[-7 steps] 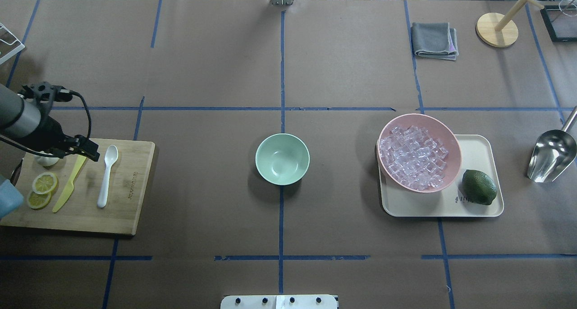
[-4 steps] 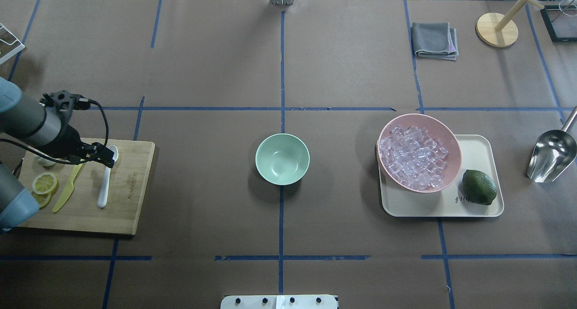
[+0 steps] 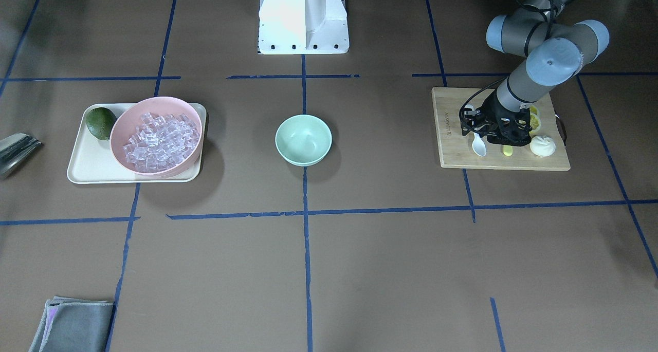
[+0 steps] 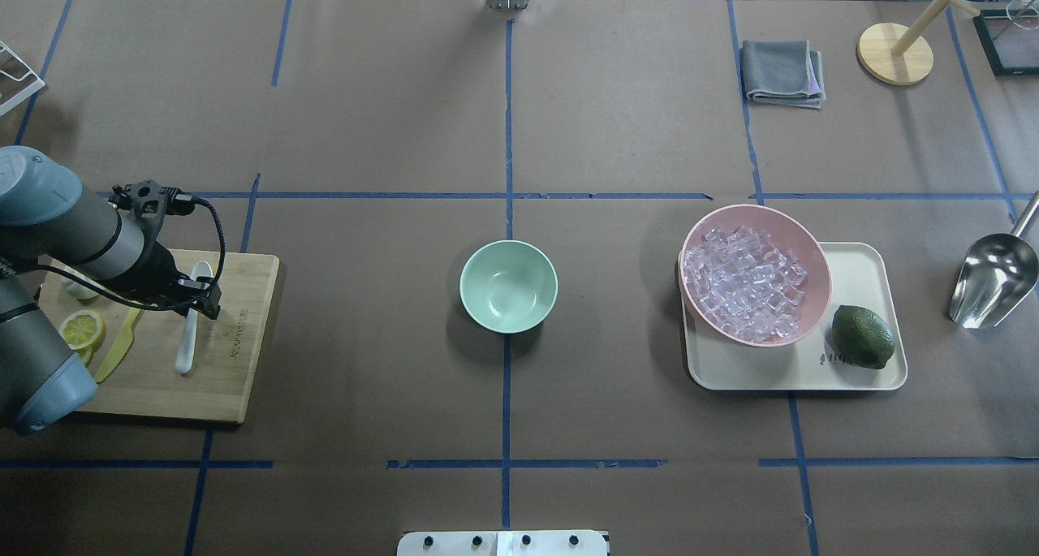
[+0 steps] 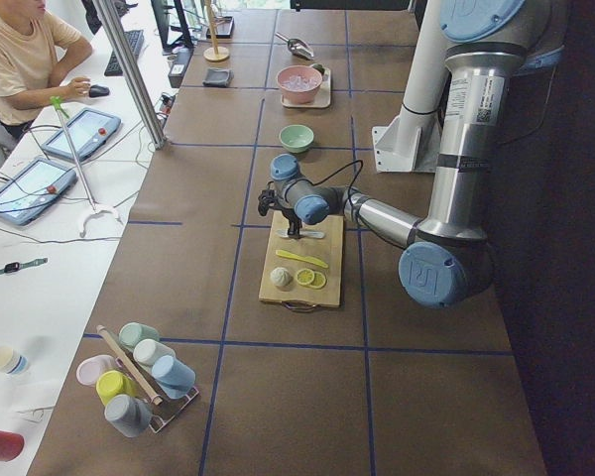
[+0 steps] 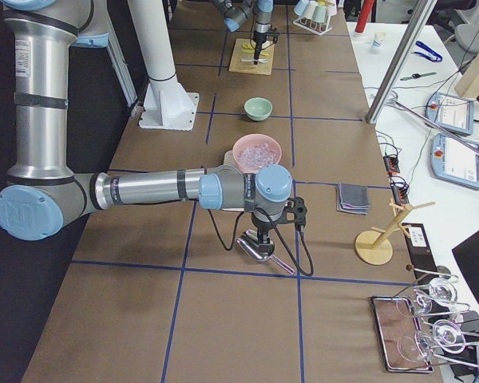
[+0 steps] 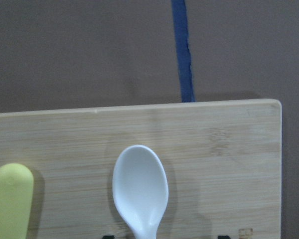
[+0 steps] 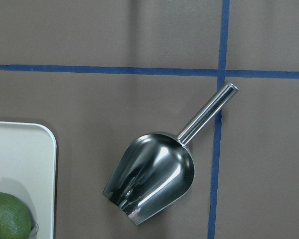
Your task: Put spoon and ice into bowl
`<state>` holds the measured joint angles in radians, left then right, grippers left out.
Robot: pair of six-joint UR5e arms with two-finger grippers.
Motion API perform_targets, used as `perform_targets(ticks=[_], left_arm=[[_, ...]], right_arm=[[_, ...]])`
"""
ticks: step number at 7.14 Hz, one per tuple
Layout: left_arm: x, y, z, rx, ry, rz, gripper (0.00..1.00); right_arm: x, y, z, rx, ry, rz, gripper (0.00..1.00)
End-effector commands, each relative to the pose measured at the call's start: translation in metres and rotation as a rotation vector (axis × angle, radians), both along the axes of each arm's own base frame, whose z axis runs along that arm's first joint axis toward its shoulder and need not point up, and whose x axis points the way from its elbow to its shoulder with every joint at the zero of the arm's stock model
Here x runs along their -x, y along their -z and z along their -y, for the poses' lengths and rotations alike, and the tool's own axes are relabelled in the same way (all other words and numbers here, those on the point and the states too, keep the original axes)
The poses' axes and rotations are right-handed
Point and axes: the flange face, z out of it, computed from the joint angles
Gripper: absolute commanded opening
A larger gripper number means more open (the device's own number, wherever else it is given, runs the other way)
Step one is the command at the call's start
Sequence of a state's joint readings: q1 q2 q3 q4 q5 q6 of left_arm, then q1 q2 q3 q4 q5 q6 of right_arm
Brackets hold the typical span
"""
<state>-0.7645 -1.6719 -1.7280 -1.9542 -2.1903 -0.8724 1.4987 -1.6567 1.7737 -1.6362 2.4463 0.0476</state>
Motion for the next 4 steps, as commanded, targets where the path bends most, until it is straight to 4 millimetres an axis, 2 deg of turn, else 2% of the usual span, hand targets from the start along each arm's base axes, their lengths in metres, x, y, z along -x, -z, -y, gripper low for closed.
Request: perform_targets(ticks=[1,2,3,4], left_arm=[[0.002,-0.004,-0.002,0.007,0.001,0.006,0.04],[0.002,-0.002,-0.002,0.007,0.003,0.004,0.00],[0.002,-0.001,-0.003,0.011,0.007,0.000,0.00],[0.001,0.015,-0.001,0.009,0.022,-0.020,0.00]], right_arm=[[0.000,0.000,0.000,0.001,0.000,0.000,1.00],[0.000,0.000,0.000,-0.001,0.000,0.000,1.00],[0.000,0.000,0.000,0.001,0.000,0.000,1.00],[0.000,0.000,0.000,0.001,0.000,0.002,1.00]])
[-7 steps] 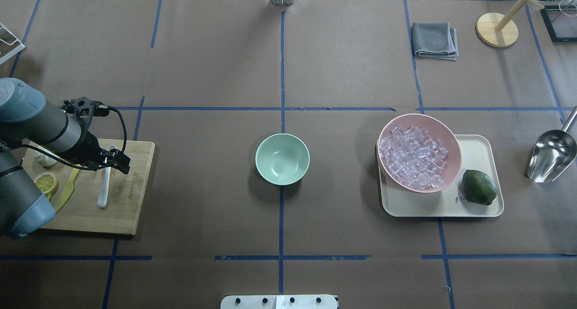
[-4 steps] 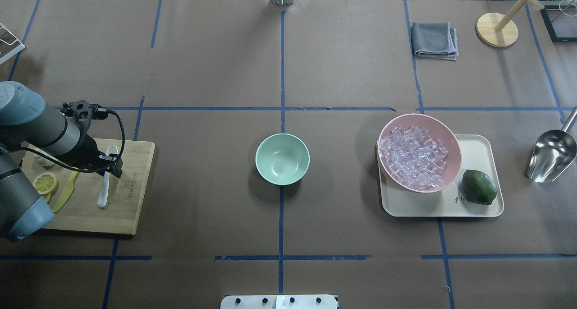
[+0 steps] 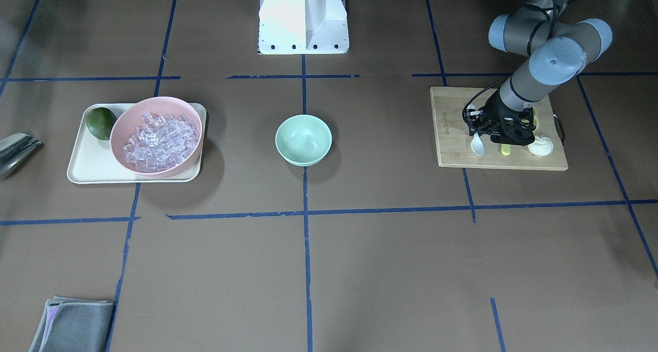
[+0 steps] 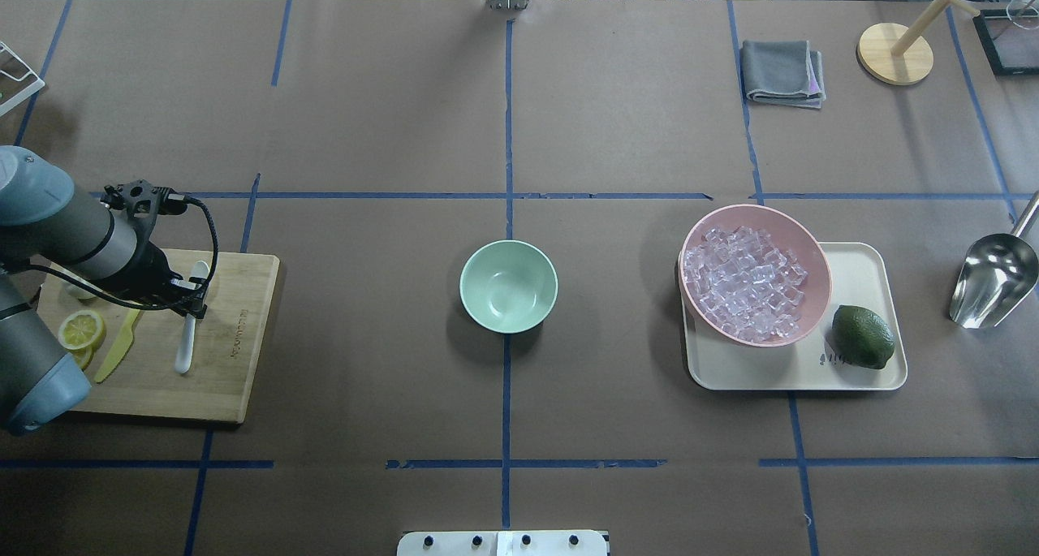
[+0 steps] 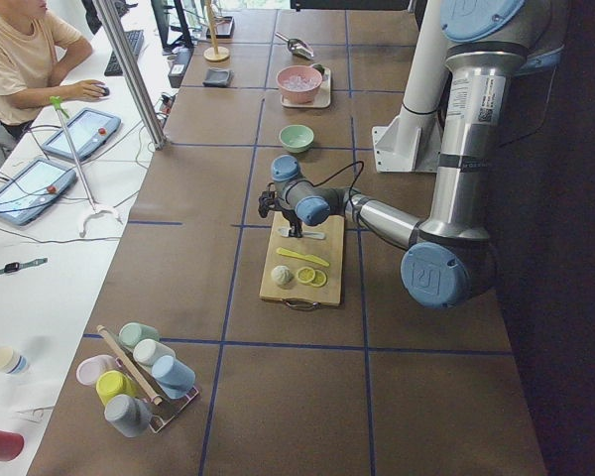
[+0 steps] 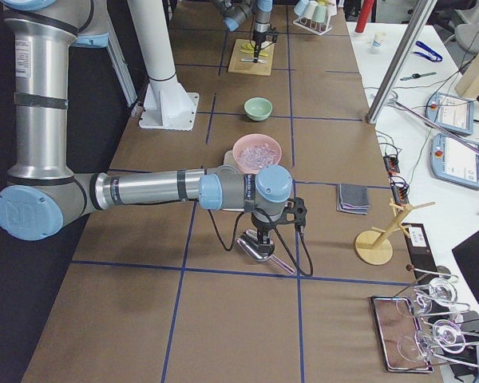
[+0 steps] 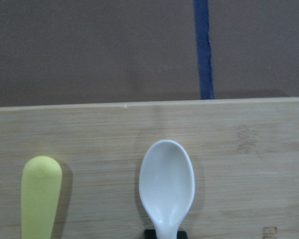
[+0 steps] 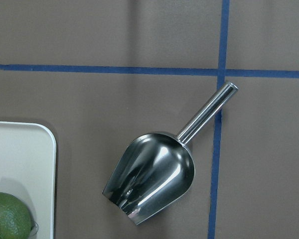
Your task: Put spoon and ice into bowl
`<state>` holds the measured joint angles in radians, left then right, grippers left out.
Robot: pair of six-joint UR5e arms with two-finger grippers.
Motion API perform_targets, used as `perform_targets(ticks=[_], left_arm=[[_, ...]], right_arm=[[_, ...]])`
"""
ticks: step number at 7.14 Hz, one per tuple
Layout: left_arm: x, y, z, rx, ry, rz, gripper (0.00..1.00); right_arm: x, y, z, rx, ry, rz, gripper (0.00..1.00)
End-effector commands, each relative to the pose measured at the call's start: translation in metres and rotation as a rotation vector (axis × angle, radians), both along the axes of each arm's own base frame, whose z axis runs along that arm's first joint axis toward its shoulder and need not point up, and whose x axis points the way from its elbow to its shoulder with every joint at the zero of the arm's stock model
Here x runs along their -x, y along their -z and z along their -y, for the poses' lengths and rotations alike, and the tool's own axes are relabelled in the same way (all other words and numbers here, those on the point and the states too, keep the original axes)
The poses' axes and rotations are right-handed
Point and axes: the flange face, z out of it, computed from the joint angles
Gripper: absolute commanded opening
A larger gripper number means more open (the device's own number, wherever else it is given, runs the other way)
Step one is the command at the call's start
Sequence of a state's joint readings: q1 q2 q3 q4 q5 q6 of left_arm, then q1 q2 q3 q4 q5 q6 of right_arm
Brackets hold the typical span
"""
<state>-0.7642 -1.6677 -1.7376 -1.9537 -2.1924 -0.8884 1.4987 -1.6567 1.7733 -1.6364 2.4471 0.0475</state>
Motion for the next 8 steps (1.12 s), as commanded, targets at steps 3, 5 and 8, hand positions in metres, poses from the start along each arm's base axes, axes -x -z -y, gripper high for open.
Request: perform_targets(ticks=[3,5,8], left_arm=[[-0.028,0.132,0.026,0.005,0.117,-0.166,0.00],[-0.095,0.224,0.032,0.023,0.106,-0.258,0.00],[-0.200,0.310,-0.012,-0.018,0.117,-0.299,0.00]], right_arm=[[0.000,0.000,0.000,0.000,0.000,0.001,1.00],[0.003,0.010,0.006,-0.015,0.003,0.025,1.00],[0.027,0.040,0.021,-0.026,0.022,0.101,1.00]])
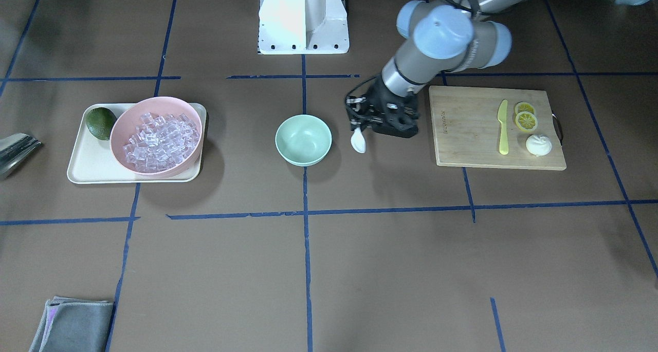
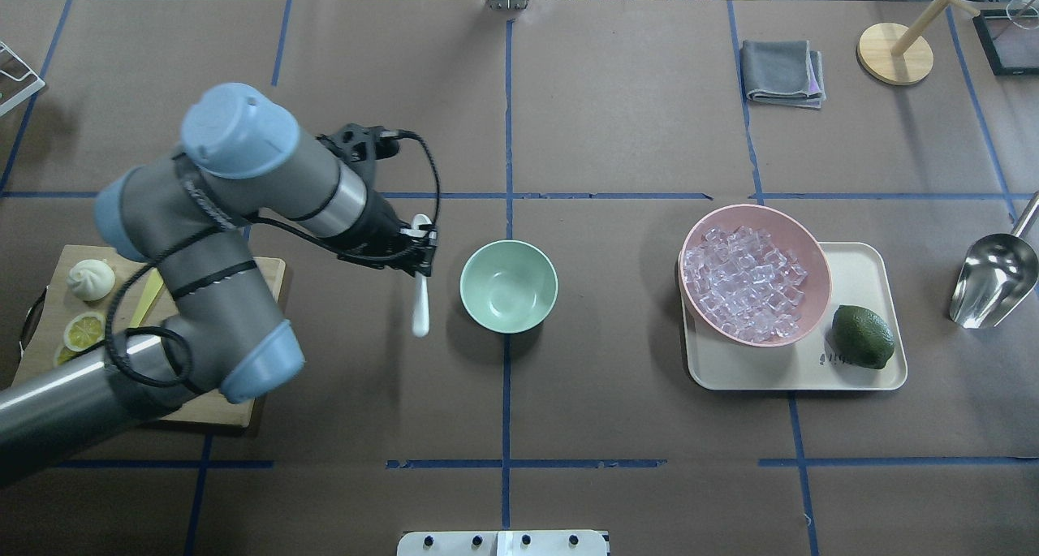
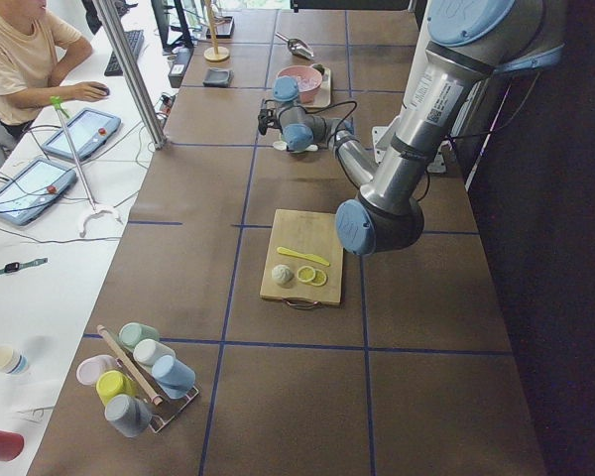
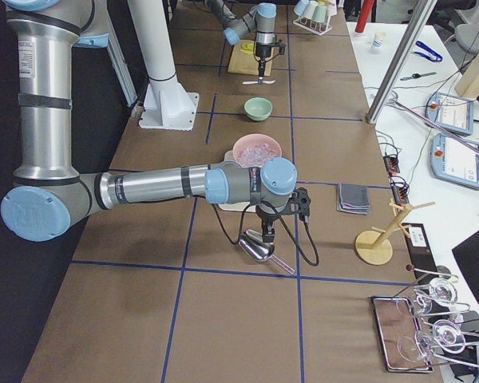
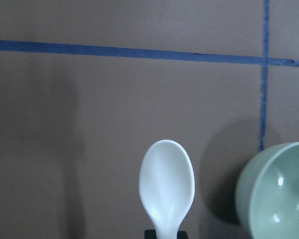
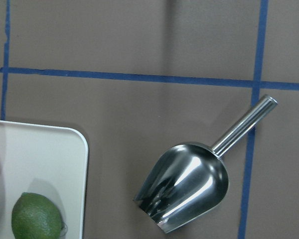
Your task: Put spoon and ice into bowl
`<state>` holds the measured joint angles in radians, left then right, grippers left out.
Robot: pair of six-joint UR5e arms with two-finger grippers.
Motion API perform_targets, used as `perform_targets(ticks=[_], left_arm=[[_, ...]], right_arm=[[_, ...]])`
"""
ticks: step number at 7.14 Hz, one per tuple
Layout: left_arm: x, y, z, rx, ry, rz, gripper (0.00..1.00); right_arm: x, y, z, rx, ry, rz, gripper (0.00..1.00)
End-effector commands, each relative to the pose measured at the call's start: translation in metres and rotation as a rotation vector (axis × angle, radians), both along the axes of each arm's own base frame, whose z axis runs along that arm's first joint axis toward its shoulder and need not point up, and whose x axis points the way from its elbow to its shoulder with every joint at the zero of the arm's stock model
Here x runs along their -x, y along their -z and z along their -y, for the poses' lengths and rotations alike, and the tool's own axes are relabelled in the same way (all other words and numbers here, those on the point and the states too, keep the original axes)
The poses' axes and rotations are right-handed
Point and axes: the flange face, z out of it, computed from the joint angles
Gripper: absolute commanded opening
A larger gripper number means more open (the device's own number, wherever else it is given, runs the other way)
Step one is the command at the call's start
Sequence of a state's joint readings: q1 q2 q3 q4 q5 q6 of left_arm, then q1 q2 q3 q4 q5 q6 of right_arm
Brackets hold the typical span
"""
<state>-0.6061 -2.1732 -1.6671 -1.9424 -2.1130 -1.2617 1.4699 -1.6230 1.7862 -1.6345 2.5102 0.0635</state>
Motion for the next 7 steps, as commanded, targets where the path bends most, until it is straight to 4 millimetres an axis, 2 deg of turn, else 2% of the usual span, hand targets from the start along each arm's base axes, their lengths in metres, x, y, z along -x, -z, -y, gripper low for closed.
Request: perform_targets(ticks=[1,2,4,5,6,7], left_arm=[[-0.061,0.059,-0.018,-0.031,0.018,-0.026,0.00],[-0.080,0.068,-0.008,-0.029,0.016,-0.012,0.03],[-0.092,0.052,-0.006,-0.037,0.034,0.022,0.08],[-0.090,0.048,-0.009,-0.035,0.030,0.021,0.08],[-0.091,0.046,-0.010,-0.032,0.029,0.024,0.19],[-0.090,0.045,-0.009,-0.032,0.032,0.026,0.85]], right_arm=[[0.025,0.038,0.016,0.028,-0.015,0.058,1.00],[0.039,0.058,0.019,0.040,-0.021,0.063,1.00],[0.068,0.083,0.030,0.054,-0.019,0.073,1.00],[0.092,0.094,0.030,0.070,-0.038,0.090,1.00],[0.118,0.103,0.026,0.089,-0.054,0.106,1.00],[0.142,0.110,0.022,0.107,-0.060,0.117,1.00]])
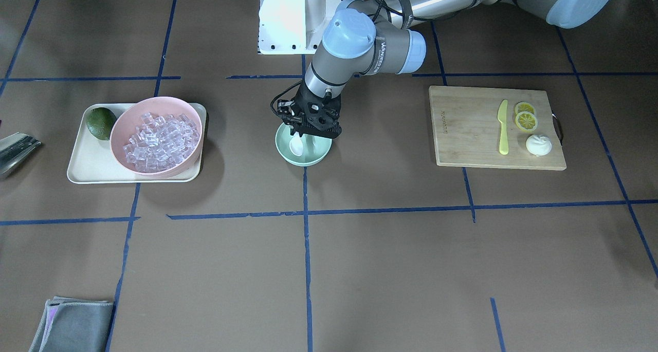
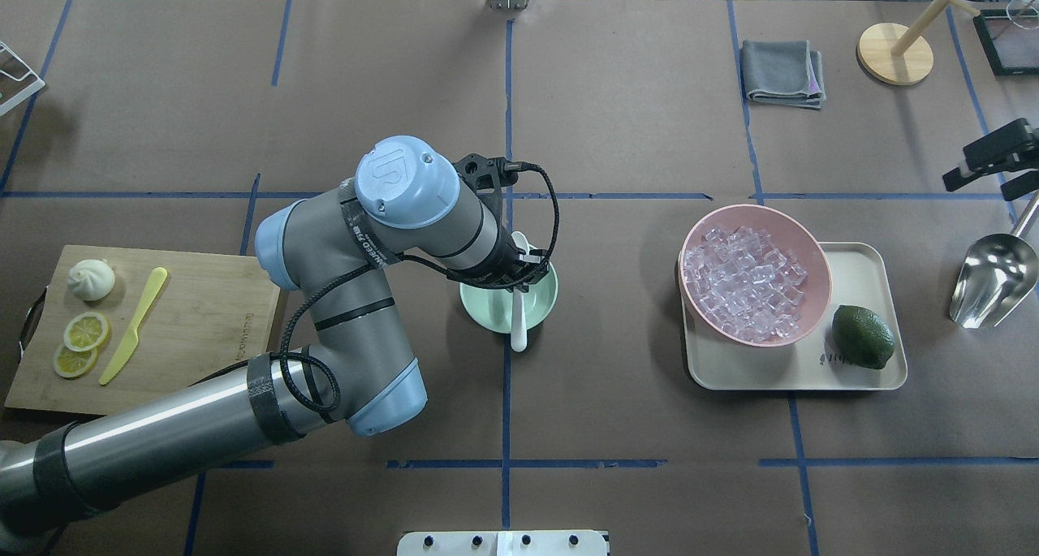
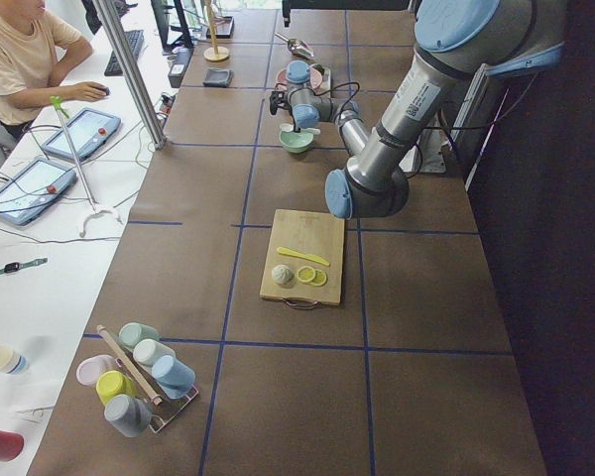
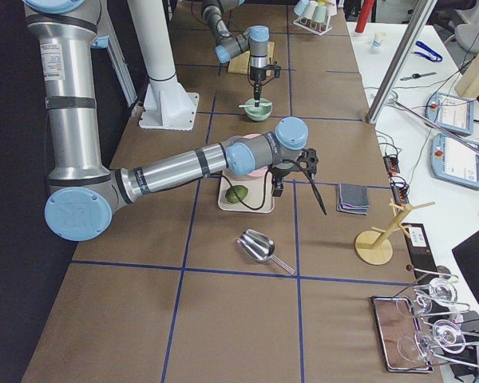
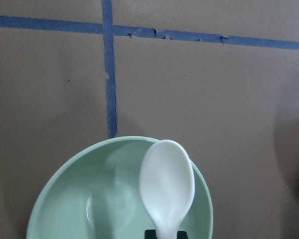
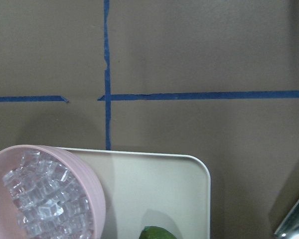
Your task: Put spoon and ice into bowl
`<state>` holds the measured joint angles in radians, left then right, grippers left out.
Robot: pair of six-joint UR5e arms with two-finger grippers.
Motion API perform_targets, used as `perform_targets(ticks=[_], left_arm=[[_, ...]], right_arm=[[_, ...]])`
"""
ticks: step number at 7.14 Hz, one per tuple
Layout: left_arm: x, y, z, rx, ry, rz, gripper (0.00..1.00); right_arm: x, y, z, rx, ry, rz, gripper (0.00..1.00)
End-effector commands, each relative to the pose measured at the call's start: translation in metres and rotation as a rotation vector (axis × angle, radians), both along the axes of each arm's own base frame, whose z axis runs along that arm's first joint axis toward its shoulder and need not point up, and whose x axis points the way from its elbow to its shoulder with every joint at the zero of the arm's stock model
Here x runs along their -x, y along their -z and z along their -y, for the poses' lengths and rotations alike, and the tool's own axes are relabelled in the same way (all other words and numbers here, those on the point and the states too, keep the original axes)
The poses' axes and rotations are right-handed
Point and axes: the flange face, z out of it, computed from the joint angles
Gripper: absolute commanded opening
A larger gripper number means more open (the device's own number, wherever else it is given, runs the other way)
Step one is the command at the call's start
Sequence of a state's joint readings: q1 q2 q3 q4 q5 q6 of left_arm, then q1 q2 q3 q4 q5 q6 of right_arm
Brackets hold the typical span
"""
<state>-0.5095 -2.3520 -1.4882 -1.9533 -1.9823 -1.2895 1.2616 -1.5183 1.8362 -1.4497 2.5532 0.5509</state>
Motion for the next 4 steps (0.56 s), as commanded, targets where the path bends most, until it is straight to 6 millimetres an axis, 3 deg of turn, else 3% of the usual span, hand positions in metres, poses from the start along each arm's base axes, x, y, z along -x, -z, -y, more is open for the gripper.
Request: perform_targets(ticks=[1,4], left_arm=[[0.001,-0.002,0.000,0.005,0.003,0.004,0.99],[0.020,0.016,0.003,-0.009,0.024,-0.029,0.99]], right_arm=[[0.047,0.018,-0.009,0.033,-0.011,0.029,1.00],[0.066,0.034,-0.003,0.025,-0.008,0.026,1.00]])
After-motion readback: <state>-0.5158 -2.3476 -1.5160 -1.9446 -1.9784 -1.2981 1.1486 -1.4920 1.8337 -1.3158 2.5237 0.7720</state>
